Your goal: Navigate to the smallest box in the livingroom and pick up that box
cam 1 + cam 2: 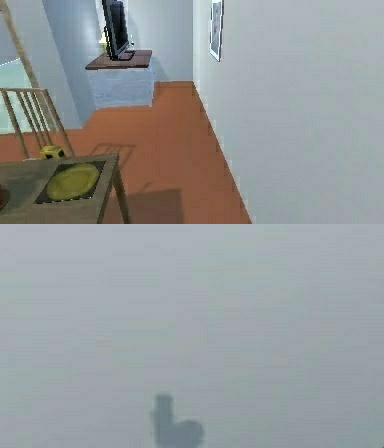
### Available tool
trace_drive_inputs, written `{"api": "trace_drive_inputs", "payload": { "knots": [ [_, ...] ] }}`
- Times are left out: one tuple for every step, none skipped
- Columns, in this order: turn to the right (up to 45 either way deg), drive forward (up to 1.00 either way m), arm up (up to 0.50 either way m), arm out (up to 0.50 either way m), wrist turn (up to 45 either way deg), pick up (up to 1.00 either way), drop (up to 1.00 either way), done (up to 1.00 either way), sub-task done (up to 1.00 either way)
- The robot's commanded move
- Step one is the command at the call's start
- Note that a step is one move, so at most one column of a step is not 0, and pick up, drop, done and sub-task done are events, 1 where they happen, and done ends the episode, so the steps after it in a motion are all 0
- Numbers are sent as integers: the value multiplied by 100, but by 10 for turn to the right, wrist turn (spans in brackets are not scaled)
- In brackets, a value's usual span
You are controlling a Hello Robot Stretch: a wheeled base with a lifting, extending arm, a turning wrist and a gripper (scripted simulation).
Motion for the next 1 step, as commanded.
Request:
{"api": "trace_drive_inputs", "payload": {
  "knots": [
    [450,0,0,0,0,0,0,0,0]
  ]
}}
